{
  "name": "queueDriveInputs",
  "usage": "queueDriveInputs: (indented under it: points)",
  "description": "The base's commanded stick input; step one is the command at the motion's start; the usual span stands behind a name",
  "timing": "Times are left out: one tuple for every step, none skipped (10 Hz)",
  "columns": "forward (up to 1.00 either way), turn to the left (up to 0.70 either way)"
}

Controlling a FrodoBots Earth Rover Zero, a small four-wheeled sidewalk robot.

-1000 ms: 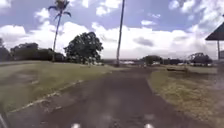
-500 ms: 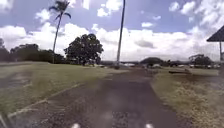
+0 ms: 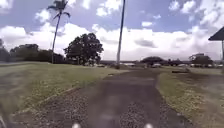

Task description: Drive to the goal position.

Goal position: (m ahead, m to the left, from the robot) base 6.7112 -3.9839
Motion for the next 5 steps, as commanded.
queueDriveInputs:
  points:
    - [0.7, 0.0]
    - [0.7, 0.0]
    - [0.7, 0.0]
    - [0.7, 0.0]
    - [0.7, 0.0]
